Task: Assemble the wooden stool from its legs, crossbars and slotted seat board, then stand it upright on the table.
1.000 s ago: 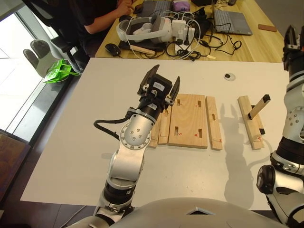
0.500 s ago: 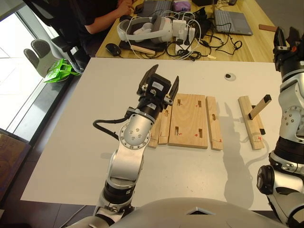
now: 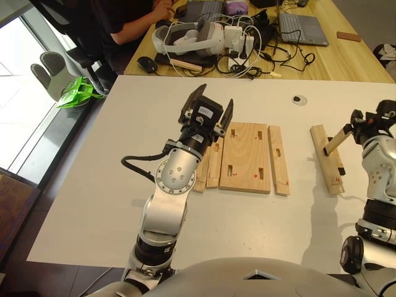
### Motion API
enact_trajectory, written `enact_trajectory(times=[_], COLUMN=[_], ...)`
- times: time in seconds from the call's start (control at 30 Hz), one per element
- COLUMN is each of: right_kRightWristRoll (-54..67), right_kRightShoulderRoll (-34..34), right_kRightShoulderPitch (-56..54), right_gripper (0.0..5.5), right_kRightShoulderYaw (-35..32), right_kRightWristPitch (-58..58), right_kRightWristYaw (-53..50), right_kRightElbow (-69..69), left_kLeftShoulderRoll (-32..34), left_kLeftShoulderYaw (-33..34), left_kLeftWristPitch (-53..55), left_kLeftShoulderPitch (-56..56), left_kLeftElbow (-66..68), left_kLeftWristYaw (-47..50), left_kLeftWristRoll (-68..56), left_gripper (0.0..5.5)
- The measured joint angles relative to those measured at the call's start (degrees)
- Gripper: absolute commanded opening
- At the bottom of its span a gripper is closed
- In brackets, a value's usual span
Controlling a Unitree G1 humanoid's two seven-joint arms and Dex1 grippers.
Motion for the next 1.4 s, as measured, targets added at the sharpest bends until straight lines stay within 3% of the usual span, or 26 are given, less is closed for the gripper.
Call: enact_trajectory(times=[0.27, 0.47, 0.73, 1.0, 1.23, 1.4], right_kRightWristRoll=[2.06, 6.58, 0.09, 3.07, 15.65, 15.61], right_kRightShoulderRoll=[1.84, 4.5, 3.55, 2.09, -0.26, 0.02], right_kRightShoulderPitch=[-1.73, -6.59, -2.94, 0.15, -0.19, -3.98], right_gripper=[1.64, 1.64, 1.64, 1.64, 1.64, 1.64], right_kRightShoulderYaw=[-0.62, 0.77, -0.55, -2.92, 6.94, 5.46], right_kRightWristPitch=[-3.56, -8.29, -9.39, 5.11, 23.1, 20.78], right_kRightWristYaw=[0.38, 2.06, -6.14, -5.26, 11.12, 9.52], right_kRightElbow=[0.54, -6.71, -8.83, -2.74, -9.69, -10.91], left_kLeftShoulderRoll=[-0.03, -0.12, -0.12, -0.39, -0.17, -0.39], left_kLeftShoulderYaw=[0.02, -0.08, -0.12, -0.53, -0.34, -0.43], left_kLeftWristPitch=[-0.07, -0.07, -0.05, 0.0, 0.01, 0.0], left_kLeftShoulderPitch=[0.02, 0.09, 0.9, 1.51, 1.53, 1.53], left_kLeftElbow=[0.0, -0.02, -0.44, -0.9, -0.87, -0.8], left_kLeftWristYaw=[0.07, 0.59, 0.97, 1.79, 1.75, 1.88], left_kLeftWristRoll=[0.0, 0.03, 0.22, 0.66, 0.64, 0.67], left_gripper=[3.25, 3.25, 3.25, 3.25, 3.25, 3.25])
